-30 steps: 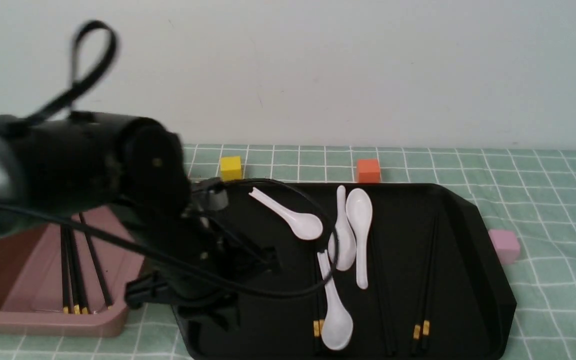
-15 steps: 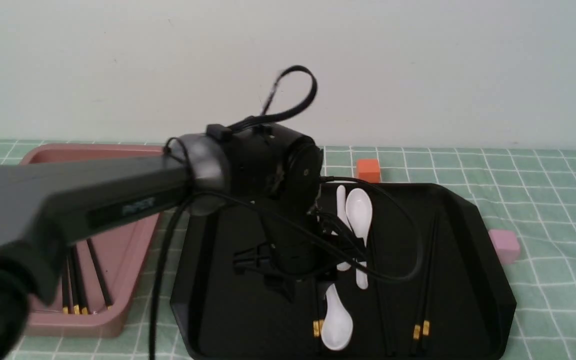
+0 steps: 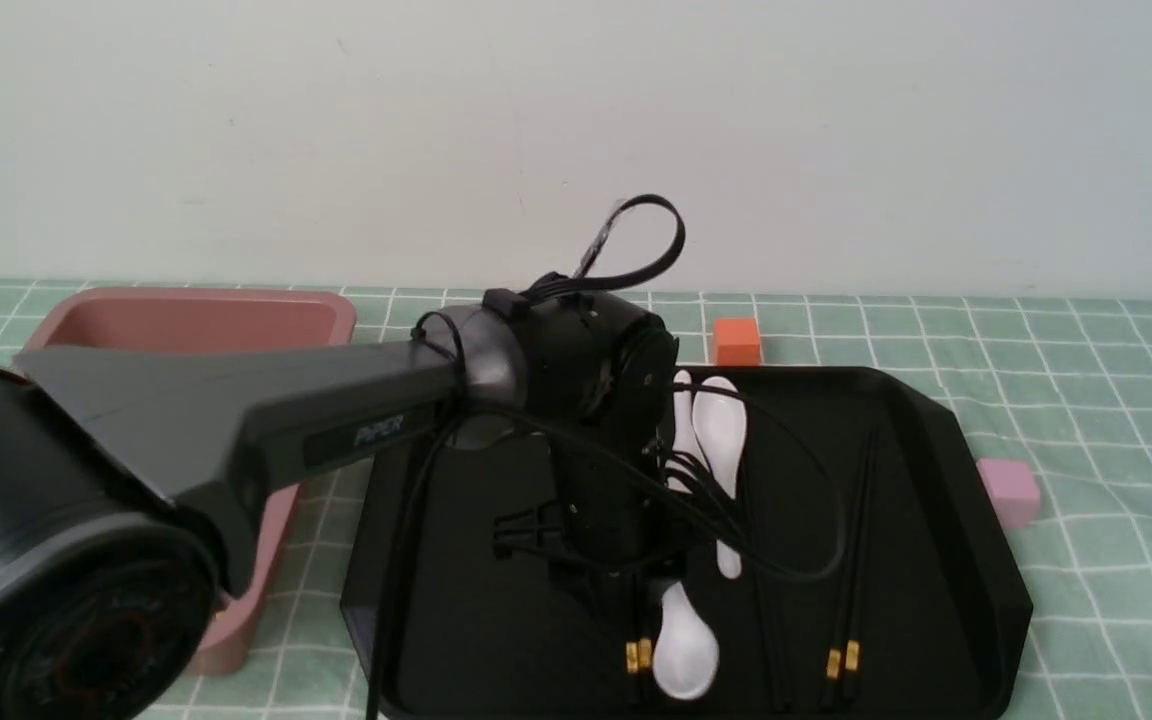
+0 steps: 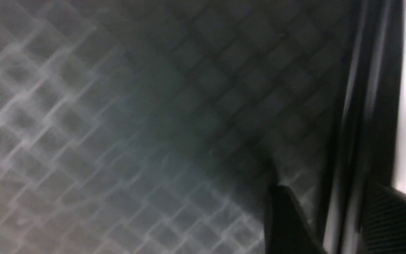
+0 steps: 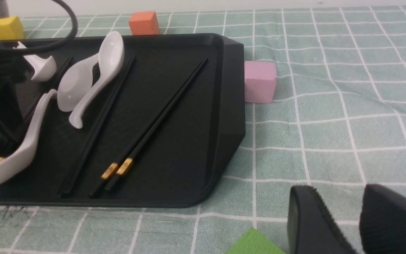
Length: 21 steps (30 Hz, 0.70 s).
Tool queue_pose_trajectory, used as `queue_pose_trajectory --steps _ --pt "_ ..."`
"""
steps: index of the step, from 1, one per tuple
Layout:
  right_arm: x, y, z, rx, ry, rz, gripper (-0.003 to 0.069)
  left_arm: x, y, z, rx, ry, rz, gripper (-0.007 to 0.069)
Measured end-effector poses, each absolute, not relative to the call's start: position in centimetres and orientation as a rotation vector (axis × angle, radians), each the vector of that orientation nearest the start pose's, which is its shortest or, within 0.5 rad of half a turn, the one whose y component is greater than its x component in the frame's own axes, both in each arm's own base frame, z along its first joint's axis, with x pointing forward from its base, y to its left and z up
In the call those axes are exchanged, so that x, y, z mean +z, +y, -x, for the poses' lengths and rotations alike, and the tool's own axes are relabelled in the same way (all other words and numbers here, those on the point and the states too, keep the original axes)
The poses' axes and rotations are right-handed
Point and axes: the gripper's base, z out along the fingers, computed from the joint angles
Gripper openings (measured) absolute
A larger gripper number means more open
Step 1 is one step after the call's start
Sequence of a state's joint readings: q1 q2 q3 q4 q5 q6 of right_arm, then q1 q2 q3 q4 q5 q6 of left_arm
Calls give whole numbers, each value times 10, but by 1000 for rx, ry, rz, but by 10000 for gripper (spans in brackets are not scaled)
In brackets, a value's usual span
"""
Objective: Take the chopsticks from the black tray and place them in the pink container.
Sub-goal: 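Reach over to the black tray and grasp a pair of chopsticks with the left gripper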
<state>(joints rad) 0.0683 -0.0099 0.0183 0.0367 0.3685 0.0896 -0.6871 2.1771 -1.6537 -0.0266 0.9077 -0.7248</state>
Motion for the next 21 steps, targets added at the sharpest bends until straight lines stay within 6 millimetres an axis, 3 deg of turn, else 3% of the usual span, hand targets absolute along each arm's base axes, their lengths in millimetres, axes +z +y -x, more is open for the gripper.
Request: queue_pose_trajectory --steps 9,17,21 --pt "174 5 -52 146 1862 -43 240 155 -288 -348 -238 2977 75 303" --pt "174 5 -52 146 1862 -43 240 153 -285 -347 -194 2998 61 112" --pt "174 5 -52 146 1862 -43 240 154 -285 -346 -197 3007 68 116"
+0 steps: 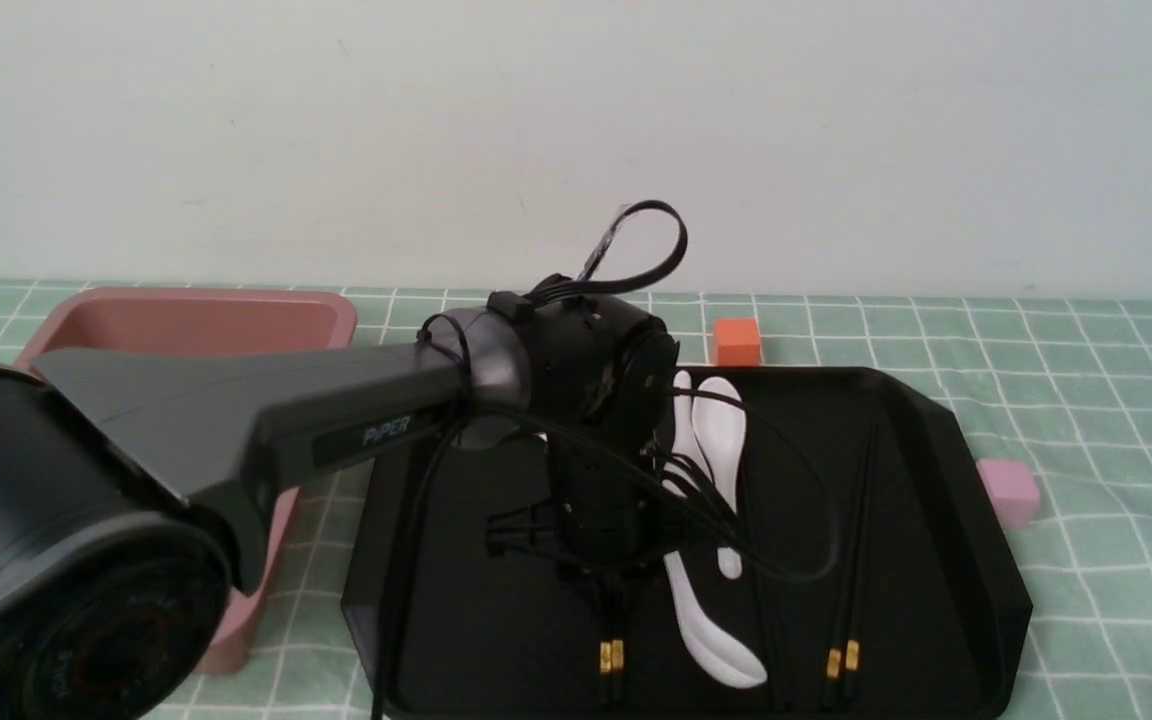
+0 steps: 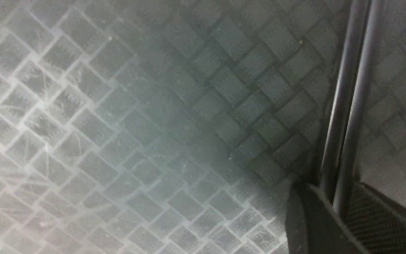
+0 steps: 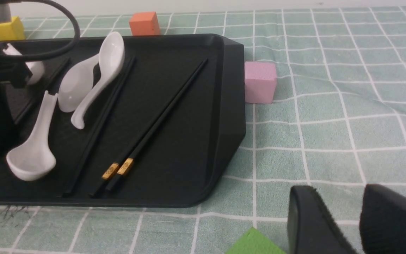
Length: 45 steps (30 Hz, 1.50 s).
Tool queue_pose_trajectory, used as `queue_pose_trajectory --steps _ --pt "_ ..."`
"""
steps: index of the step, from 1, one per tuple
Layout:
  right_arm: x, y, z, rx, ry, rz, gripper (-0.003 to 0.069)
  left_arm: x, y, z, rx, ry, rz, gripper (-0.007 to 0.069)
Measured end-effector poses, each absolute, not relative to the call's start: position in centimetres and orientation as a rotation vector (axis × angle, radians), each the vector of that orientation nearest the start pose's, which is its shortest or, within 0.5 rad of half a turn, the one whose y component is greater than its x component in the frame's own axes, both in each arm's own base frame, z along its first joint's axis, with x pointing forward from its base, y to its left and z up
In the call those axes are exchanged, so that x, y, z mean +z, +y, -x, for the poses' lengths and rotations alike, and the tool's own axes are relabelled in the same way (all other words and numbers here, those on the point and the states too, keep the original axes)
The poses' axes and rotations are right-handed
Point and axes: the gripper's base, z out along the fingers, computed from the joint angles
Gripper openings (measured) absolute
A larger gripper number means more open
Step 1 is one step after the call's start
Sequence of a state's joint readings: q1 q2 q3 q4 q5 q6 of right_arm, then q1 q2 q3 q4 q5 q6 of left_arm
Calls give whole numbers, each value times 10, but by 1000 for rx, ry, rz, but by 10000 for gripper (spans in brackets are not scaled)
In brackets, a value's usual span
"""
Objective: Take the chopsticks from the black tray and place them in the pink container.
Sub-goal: 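Reach over to the black tray and grasp a pair of chopsticks with the left gripper, then place the chopsticks into the pink bin with the left gripper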
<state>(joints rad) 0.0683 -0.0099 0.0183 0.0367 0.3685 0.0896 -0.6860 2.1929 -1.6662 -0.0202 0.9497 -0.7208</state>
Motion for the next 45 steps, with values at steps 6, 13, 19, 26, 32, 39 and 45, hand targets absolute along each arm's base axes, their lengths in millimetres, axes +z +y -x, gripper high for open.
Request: queue_pose_trajectory --steps 6,13,19,26,32,39,45 --pt "174 5 -52 146 1862 -43 240 182 -283 -338 -270 3001 96 116" --pt "174 5 -52 146 1862 -43 240 301 -260 -310 -518 2794 102 116" --pt "174 5 -52 146 1862 -43 240 363 -184 -297 -306 2720 195 116" --pt "174 5 -52 146 1862 -43 240 359 -81 -284 -69 2682 479 116" --pt "174 5 -52 146 1862 -43 240 308 -19 -293 8 2666 737 116" --pt "174 5 -52 146 1862 -43 240 261 7 -324 22 2618 800 116" --pt "174 5 -52 146 1862 -43 240 232 7 -341 39 2649 782 147"
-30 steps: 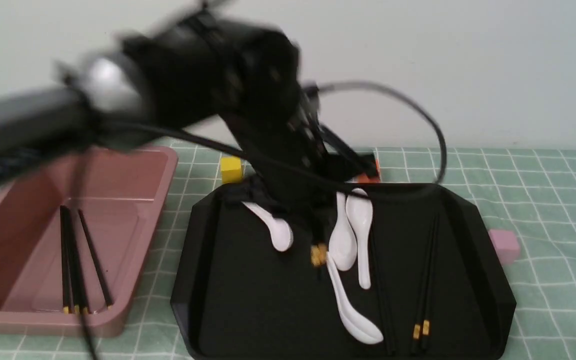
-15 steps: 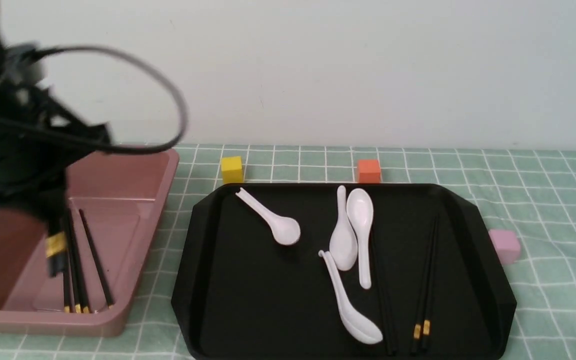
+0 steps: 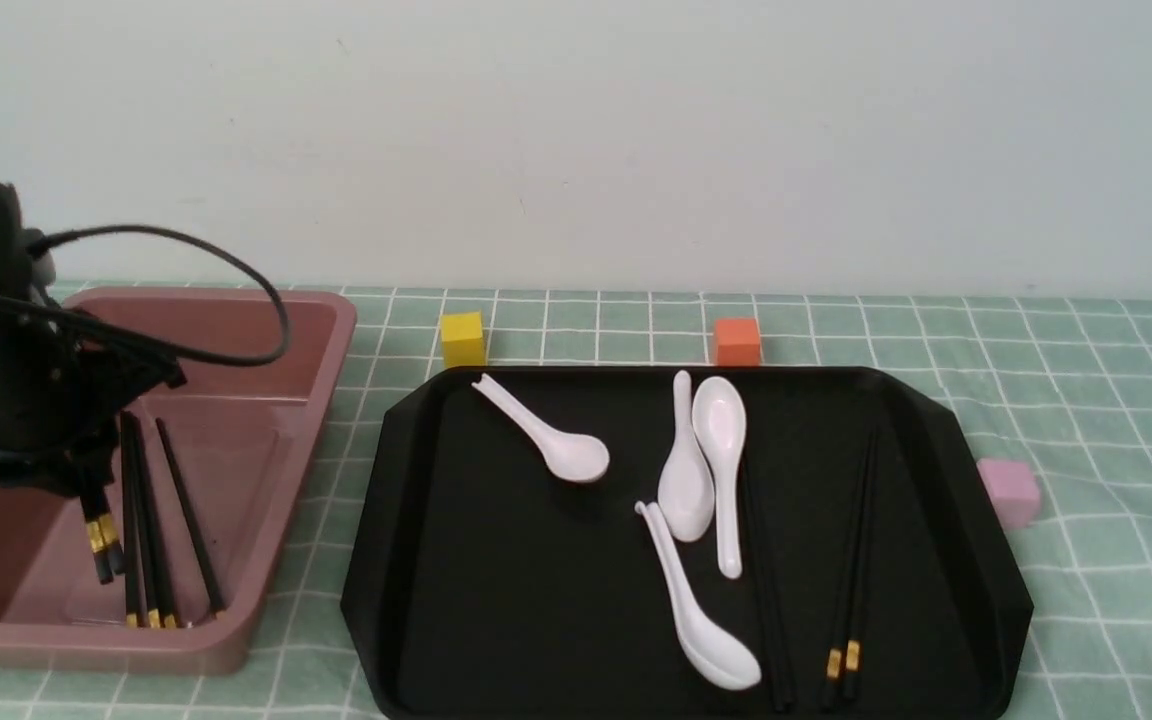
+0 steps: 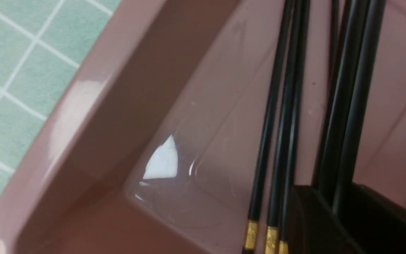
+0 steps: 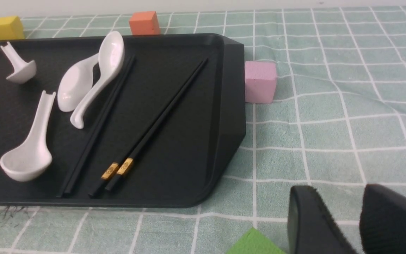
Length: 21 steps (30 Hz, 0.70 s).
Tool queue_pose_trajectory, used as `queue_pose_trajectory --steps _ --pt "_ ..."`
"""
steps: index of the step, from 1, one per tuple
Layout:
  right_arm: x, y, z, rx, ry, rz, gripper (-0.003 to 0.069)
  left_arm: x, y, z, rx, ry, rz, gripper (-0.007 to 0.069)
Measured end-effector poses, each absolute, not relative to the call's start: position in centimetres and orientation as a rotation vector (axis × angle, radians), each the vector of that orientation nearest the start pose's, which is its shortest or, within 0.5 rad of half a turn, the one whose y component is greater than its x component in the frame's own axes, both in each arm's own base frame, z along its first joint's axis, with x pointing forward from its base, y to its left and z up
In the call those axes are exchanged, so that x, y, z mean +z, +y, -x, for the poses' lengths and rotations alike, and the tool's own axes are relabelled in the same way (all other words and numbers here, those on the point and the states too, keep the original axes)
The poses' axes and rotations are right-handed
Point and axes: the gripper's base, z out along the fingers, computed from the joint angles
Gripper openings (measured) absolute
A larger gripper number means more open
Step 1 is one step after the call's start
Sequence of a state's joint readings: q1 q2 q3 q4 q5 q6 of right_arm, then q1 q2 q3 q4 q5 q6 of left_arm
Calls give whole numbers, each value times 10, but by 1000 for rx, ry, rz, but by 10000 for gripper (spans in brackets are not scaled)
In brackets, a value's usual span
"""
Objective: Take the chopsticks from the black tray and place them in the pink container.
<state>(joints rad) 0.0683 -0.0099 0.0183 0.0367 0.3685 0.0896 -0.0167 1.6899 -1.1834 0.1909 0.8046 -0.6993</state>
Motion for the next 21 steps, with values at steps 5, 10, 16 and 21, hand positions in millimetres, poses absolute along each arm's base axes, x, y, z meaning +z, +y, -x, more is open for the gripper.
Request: queue_pose_trajectory --steps 5,10,16,21 --pt "174 5 -52 146 1862 -43 240 225 6 -343 54 2683 794 271" --pt "174 5 -52 146 1862 -43 240 234 0 -337 76 2736 732 307" --pt "174 5 -52 146 1862 -43 240 276 -19 -305 74 2817 518 169" --pt "174 5 -52 146 1862 -43 240 316 -42 -250 -35 2754 342 -9"
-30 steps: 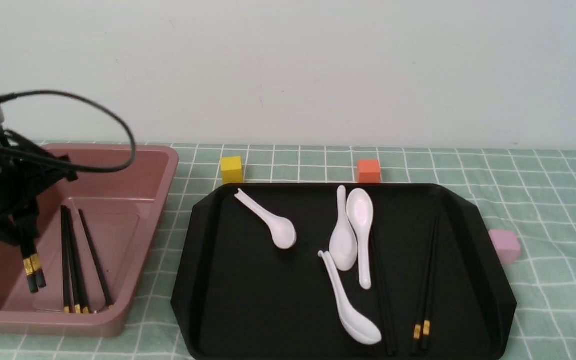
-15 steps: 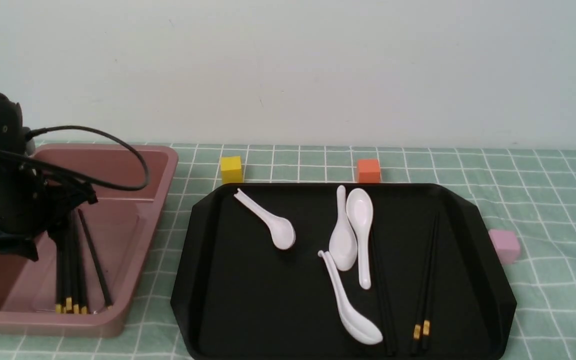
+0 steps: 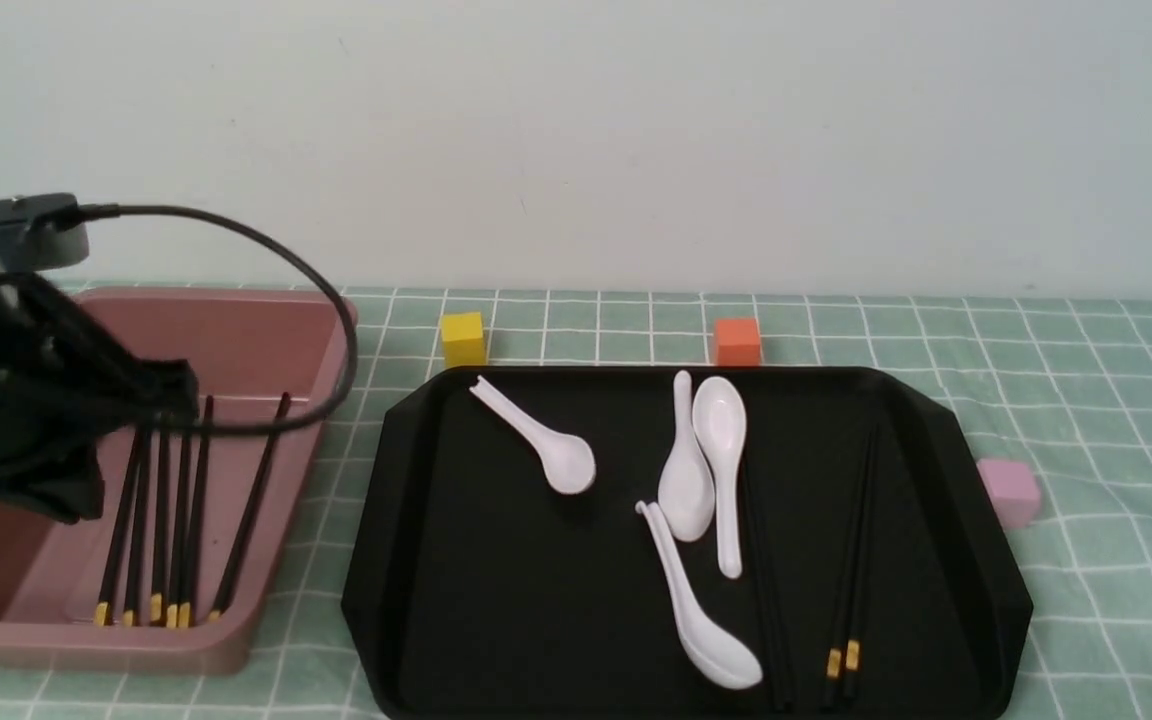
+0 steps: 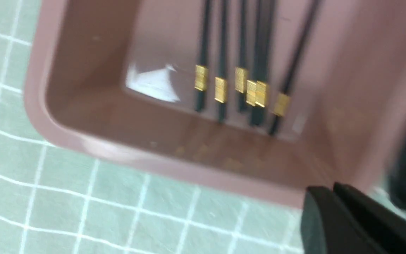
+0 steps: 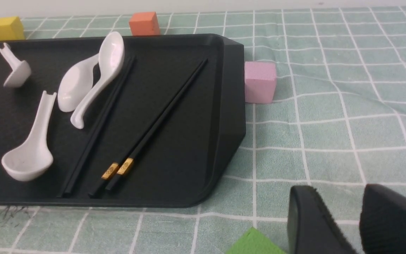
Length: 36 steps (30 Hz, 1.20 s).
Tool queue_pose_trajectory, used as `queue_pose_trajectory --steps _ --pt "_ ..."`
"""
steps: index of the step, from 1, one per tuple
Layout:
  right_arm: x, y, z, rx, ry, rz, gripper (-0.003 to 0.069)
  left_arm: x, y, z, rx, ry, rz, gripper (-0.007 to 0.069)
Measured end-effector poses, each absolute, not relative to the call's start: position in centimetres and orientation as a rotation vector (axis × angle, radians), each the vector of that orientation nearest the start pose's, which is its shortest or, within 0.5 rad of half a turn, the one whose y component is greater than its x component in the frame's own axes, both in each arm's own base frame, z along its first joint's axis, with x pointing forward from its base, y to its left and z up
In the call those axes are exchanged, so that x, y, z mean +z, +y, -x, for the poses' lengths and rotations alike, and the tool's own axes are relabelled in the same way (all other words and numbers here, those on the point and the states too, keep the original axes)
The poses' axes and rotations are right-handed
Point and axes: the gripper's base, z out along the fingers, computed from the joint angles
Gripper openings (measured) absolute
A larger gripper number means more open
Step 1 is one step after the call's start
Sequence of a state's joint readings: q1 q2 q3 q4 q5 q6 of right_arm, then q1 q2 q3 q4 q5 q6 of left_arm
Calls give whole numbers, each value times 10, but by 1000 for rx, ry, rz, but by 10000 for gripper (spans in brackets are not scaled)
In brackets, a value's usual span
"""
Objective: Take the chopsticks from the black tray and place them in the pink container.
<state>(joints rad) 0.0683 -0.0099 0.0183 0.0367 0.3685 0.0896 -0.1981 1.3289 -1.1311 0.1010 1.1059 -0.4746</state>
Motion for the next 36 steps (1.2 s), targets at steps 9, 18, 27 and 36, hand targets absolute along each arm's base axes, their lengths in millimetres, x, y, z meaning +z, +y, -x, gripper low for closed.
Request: queue_pose_trajectory --steps 9,18,27,36 --pt "174 5 -52 146 1862 -43 240 306 -65 -142 -519 2437 155 -13" --pt "174 5 -52 146 1862 -43 240 271 -52 -102 -637 2223 140 -13" --pt "174 5 -52 146 1862 -43 240 264 -50 -99 -625 2233 135 -13" --pt "174 5 -52 146 1862 -43 240 249 -39 -90 -500 2172 41 -13"
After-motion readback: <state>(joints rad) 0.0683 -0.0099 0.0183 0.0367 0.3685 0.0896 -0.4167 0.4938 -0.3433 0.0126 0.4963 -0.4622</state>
